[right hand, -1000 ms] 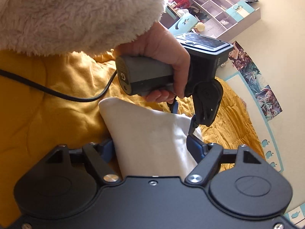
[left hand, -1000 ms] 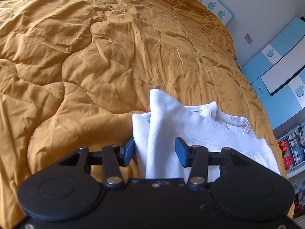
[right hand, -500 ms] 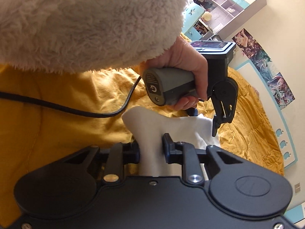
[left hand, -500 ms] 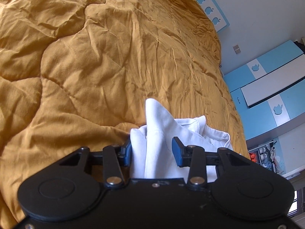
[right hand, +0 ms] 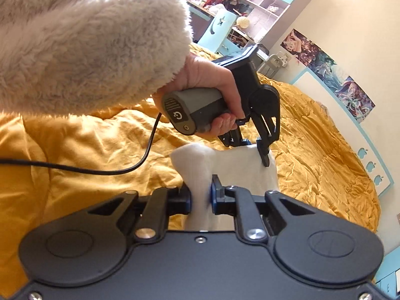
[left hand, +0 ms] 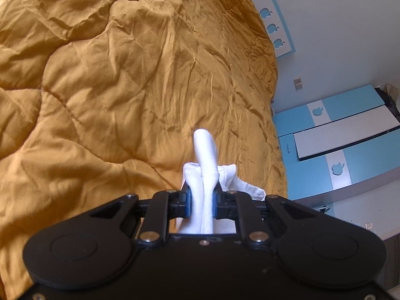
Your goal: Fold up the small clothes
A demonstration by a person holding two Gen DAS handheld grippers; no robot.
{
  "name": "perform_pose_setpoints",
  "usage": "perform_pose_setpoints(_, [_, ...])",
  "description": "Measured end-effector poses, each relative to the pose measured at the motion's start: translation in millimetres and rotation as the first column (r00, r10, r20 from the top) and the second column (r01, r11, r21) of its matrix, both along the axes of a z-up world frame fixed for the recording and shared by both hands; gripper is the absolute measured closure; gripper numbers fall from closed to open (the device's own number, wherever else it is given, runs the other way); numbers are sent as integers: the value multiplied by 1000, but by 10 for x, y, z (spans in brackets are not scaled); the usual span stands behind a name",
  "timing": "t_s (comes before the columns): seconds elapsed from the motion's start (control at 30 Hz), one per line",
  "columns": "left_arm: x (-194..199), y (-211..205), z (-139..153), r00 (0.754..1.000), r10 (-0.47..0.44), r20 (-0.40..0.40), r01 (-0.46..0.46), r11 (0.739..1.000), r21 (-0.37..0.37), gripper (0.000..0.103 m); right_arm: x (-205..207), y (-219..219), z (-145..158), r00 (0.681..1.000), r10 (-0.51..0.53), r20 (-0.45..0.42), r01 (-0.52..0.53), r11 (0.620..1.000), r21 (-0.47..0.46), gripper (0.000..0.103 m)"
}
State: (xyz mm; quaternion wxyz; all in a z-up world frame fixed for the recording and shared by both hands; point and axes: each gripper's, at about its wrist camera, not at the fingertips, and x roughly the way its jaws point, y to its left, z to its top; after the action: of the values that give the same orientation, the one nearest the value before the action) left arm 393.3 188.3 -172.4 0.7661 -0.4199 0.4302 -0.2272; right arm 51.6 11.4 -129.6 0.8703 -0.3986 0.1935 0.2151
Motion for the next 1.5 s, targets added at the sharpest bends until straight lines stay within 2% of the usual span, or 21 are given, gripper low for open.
perform_pose_setpoints(0.07, [-14,-94,132,1000,10,13,-10,1000,6,91,10,-119,109,999,-34,1,34,998,55,91])
perform_pose_setpoints(0.2, [-30,-394,418,998,-7,66,9,999,-34,91,-58,-488,371,994,-105,11,101,976,195,92])
perform_pose_setpoints(0.27, [-38,-612,600,995,-28,101,30,999,-15,92,-53,-693,488,989,-144,28,133,961,240,92])
perform_pose_setpoints(0.47, [-15,-1544,1040,977,-139,163,135,990,37,92,-135,-1384,712,960,-278,36,249,905,345,92])
perform_pose_setpoints(0.6, [-4,-2270,1165,960,-212,185,201,976,79,91,-249,-1877,745,925,-377,47,327,853,406,92])
perform_pose_setpoints(0.8, [-40,-3375,1025,938,-294,182,277,954,115,91,-336,-2563,701,855,-519,23,443,752,489,92])
perform_pose_setpoints(0.93, [-37,-4024,791,930,-335,153,313,938,151,92,-339,-3037,593,805,-592,-39,518,668,534,92])
perform_pose_setpoints(1.1, [-27,-4510,480,925,-366,104,343,920,191,92,-329,-3522,360,756,-636,-155,586,552,594,92])
perform_pose_setpoints(1.2, [-16,-4712,321,923,-377,79,352,908,226,92,-313,-3689,214,733,-651,-197,613,507,607,93])
perform_pose_setpoints(1.27, [15,-4824,230,920,-389,59,361,895,262,89,-307,-3816,100,717,-651,-247,631,457,627,92])
perform_pose_setpoints(1.3, [26,-4870,191,918,-395,45,369,888,274,88,-296,-3866,46,707,-651,-275,644,433,630,88])
perform_pose_setpoints(1.37, [56,-4891,152,925,-379,26,362,901,241,79,-285,-3954,-12,691,-655,-307,664,406,627,76])
perform_pose_setpoints(1.4, [65,-4887,179,927,-373,31,359,909,213,78,-311,-4003,-14,682,-657,-321,670,384,636,69])
perform_pose_setpoints(1.5, [-9,-4776,447,919,-376,116,360,923,136,71,-402,-4128,26,668,-656,-352,672,327,664,62])
